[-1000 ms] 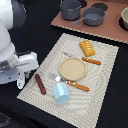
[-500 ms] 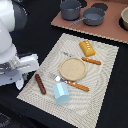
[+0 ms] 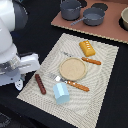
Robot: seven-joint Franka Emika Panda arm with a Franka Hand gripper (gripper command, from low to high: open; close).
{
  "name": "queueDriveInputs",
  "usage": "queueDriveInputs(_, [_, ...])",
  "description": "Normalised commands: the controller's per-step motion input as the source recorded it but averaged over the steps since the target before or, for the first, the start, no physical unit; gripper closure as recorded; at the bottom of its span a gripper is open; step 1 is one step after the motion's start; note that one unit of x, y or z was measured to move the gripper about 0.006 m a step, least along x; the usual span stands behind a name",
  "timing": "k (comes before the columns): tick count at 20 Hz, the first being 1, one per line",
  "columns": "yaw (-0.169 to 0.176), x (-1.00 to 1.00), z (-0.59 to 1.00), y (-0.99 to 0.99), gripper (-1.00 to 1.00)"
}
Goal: Interact with the objects in diverse but meaningful ways.
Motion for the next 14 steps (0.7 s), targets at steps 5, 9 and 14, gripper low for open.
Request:
queueDriveInputs(5, [0.000, 0.37, 0.77, 0.62, 1.00])
queueDriveInputs(9, [0.002, 0.39, 0.49, 0.57, 1.00])
queueDriveInputs(14, [0.000, 0.54, 0.25, 0.43, 1.00])
